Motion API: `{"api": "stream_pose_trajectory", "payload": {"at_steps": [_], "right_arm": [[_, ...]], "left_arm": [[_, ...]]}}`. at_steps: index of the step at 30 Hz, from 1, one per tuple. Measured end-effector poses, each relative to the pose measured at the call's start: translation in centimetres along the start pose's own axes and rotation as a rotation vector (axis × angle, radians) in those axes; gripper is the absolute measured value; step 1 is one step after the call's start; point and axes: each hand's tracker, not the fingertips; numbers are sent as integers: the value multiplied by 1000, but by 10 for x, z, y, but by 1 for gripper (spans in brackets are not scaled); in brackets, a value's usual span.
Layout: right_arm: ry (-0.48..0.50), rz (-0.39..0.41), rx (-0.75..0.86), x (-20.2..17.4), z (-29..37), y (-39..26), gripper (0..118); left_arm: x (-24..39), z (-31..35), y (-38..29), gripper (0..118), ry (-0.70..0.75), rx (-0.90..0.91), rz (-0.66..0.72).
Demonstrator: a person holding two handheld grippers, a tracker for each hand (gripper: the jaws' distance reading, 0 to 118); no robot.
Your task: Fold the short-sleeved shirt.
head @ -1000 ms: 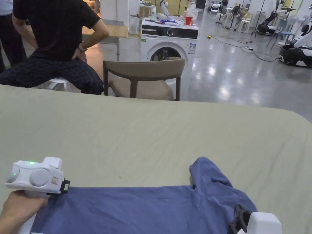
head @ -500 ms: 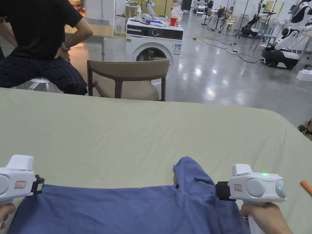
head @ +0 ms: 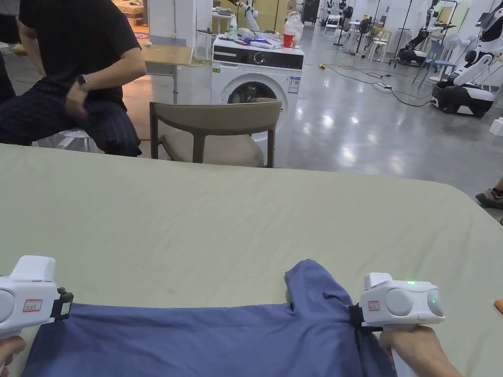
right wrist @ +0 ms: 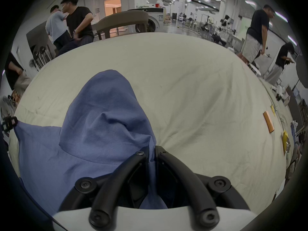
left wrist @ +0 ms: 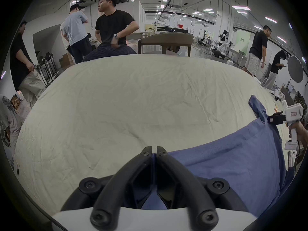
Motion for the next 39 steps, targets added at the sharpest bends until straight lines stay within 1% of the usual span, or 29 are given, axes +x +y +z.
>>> {"api": "stream_pose_trajectory", "payload": {"at_steps": [1, 3, 5, 7, 9, 10, 12, 14, 16, 17, 20, 24, 27, 31, 39], "right_arm": [[0, -8, 14, -1, 5, -2, 4], [6, -51, 72, 2, 21, -4, 3], [24, -67, 146, 4, 42, -4, 3], [5, -53, 215, 4, 70, -4, 3], [19, -49, 285, 1, 108, -2, 3], [11, -52, 321, 0, 123, -2, 3], [-10, -25, 388, -4, 157, 1, 3], [-11, -14, 455, -6, 192, 5, 3], [-43, -5, 529, -10, 229, 8, 3], [-58, -5, 560, -11, 249, 13, 3], [-49, -35, 651, -10, 301, 21, 3], [-75, -19, 721, -9, 349, 43, 3], [-94, -11, 769, -18, 381, 57, 3], [-124, 4, 811, -22, 406, 86, 3], [-157, -10, 872, -20, 443, 156, 3]], "left_arm": [[0, 3, 0, 0, -2, 10, 2], [0, 10, 2, 0, -6, 36, -7], [0, 22, 6, 0, -5, 60, -18], [0, 39, 11, 0, -13, 100, -16], [-1, 61, 17, 0, -22, 145, -2], [-2, 71, 20, 0, -25, 164, 6], [-1, 98, 27, 0, -24, 209, -7], [-2, 125, 36, 0, -17, 259, -14], [-4, 155, 47, 0, -12, 321, -1], [-6, 170, 54, 0, -21, 347, 3], [-10, 212, 74, 0, 6, 421, -2], [-16, 250, 105, 0, 1, 458, 9], [-16, 268, 126, 0, 17, 491, -4], [-16, 285, 159, 0, 28, 520, -4], [-15, 319, 235, 0, 55, 599, -11]]}}
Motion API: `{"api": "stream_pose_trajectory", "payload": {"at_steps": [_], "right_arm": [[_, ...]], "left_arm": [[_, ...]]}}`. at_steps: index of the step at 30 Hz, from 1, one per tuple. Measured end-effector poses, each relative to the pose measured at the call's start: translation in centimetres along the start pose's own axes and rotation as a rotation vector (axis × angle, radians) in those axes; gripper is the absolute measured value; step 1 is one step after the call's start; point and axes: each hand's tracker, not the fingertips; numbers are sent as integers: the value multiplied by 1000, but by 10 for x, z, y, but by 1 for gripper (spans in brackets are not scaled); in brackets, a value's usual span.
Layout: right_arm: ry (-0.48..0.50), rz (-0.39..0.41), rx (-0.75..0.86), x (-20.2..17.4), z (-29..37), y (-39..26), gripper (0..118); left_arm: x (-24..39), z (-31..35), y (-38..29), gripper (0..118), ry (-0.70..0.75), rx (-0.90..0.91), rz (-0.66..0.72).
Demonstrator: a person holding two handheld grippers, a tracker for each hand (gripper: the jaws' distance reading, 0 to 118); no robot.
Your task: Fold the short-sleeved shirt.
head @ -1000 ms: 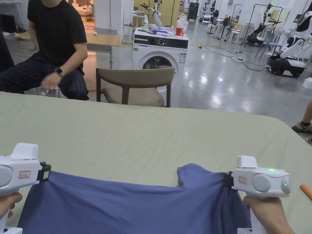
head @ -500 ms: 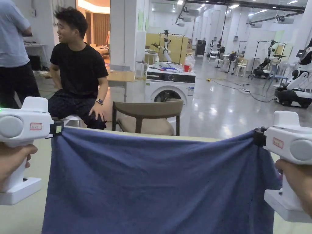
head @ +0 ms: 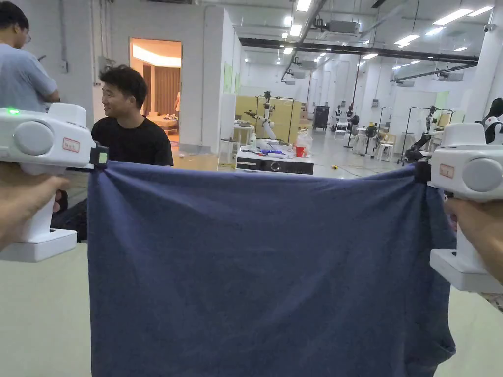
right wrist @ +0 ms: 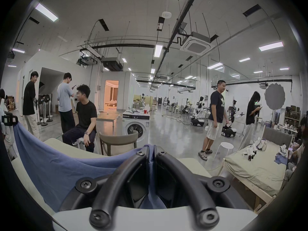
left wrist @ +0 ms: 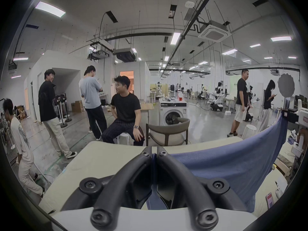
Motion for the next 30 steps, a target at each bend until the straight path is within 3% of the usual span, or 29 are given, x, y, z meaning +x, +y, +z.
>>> {"api": "stream_pose_trajectory", "payload": {"at_steps": [8, 14, 19, 30], "right_arm": [[-8, 9, 38, -2, -32, 57, 3], [5, 25, 78, -11, -55, 71, 3], [44, 0, 43, -19, -70, 46, 3], [59, 62, -82, -28, -33, -63, 3]], "left_arm": [[-11, -26, 65, 0, 30, 63, 3], [-17, -46, 74, 0, 70, 84, -34], [-27, -68, 46, 0, 86, 41, -34], [-34, -56, -75, 0, 36, -74, -2]]}}
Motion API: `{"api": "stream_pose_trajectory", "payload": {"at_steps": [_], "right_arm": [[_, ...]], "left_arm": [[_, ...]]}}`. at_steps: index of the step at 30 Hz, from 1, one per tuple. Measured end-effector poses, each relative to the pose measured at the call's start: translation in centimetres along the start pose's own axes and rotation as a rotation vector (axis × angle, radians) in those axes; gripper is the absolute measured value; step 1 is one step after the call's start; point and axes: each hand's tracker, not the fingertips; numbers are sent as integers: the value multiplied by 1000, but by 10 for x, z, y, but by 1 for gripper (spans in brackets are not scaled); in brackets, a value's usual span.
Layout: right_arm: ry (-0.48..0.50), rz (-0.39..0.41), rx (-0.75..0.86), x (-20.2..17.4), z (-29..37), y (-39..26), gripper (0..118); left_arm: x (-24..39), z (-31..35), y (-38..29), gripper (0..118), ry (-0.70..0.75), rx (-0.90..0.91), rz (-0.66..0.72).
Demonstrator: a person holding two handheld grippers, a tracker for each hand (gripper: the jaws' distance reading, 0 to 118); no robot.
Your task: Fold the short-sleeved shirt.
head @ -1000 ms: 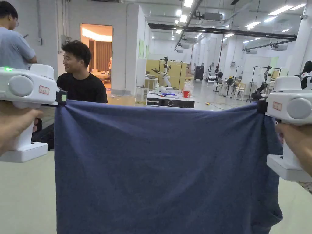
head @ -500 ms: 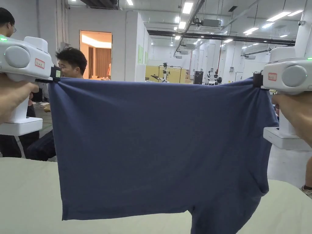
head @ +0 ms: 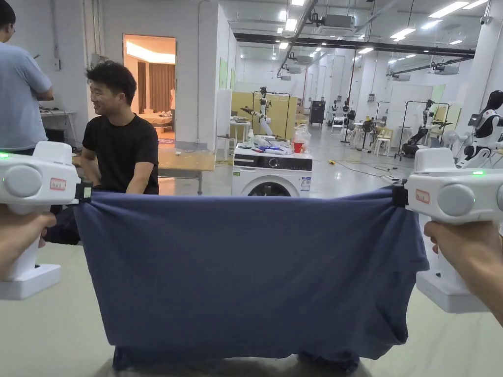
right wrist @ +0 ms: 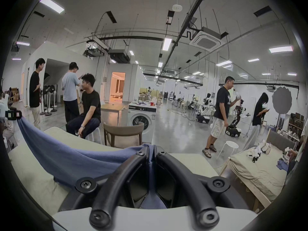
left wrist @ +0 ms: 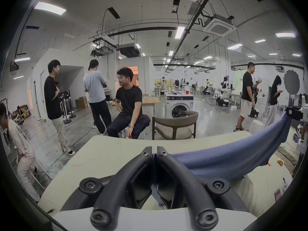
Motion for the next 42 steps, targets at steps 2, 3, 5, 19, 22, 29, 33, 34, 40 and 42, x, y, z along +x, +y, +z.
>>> {"api": "stream_pose_trajectory", "payload": {"at_steps": [2, 3, 5, 19, 22, 29, 33, 34, 40, 42], "right_arm": [[0, 1, -18, 0, 16, -15, 3], [-4, 2, -26, 0, 25, -23, 3], [-2, 6, -29, -1, 45, -36, 3], [10, 24, -127, 8, 191, -165, 3], [15, 40, -183, 8, 212, -200, 3], [28, 57, -370, -4, 255, -291, 3], [34, 88, -480, -12, 274, -337, 3], [40, 90, -503, -12, 277, -346, 4], [51, 69, -619, -20, 279, -395, 4], [49, 61, -648, -21, 275, -408, 4]], "left_arm": [[1, 15, -21, 0, -8, -6, 9], [0, 24, -32, 0, -11, -6, 9], [-2, 43, -51, 0, -23, -8, 19], [-2, 197, -194, 0, -84, -30, 79], [1, 219, -226, 0, -91, -67, 63], [4, 253, -311, 0, -104, -222, 84], [10, 268, -359, 0, -90, -327, 53], [9, 267, -369, 0, -86, -350, 43], [12, 259, -417, 0, -82, -449, 42], [10, 253, -428, 0, -86, -479, 44]]}}
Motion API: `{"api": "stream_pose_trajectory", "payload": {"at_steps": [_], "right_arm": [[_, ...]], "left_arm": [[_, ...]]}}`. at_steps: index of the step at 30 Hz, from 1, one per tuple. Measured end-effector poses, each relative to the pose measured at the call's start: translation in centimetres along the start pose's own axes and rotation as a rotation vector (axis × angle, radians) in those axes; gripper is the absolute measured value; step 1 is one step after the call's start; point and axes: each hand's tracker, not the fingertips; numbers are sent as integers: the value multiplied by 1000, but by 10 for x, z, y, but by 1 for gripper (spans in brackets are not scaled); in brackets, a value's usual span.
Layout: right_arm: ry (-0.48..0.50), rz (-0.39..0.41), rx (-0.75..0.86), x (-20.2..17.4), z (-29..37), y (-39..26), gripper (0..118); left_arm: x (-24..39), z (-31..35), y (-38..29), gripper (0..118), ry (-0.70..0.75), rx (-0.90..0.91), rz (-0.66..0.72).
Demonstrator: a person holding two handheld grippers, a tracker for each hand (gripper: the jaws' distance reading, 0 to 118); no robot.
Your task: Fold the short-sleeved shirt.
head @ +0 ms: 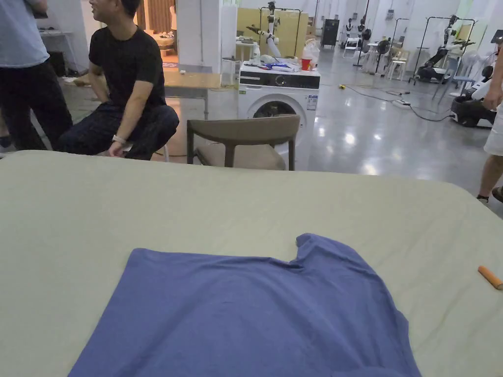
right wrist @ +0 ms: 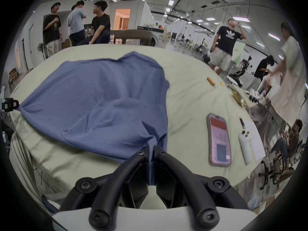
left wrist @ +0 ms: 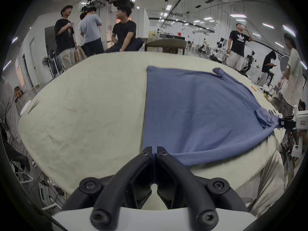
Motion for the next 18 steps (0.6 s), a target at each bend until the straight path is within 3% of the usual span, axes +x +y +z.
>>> {"api": "stream_pose_trajectory", "payload": {"at_steps": [2, 3, 5, 6, 8, 13, 18], "right_arm": [[15, -16, -52, -3, -8, -5, 6], [8, -24, -59, -4, -9, -6, 19], [-50, -14, -71, -10, -4, -4, 56], [-77, -5, -54, -12, 2, -1, 71], [-70, -18, 27, -15, 15, 10, 72], [-24, -91, 271, -33, 33, 48, 72], [-3, -156, 461, -66, 15, 91, 72]], "left_arm": [[0, -7, -5, 0, -4, -31, 10], [1, -10, -7, 2, -2, -32, 15], [1, -9, -6, 16, 7, -41, 25], [4, -7, -4, 32, 22, -30, 24], [2, -8, 5, 50, 22, 15, 17], [30, -4, 37, 52, -28, 186, -34], [75, -17, 74, 51, 17, 324, -103]]}}
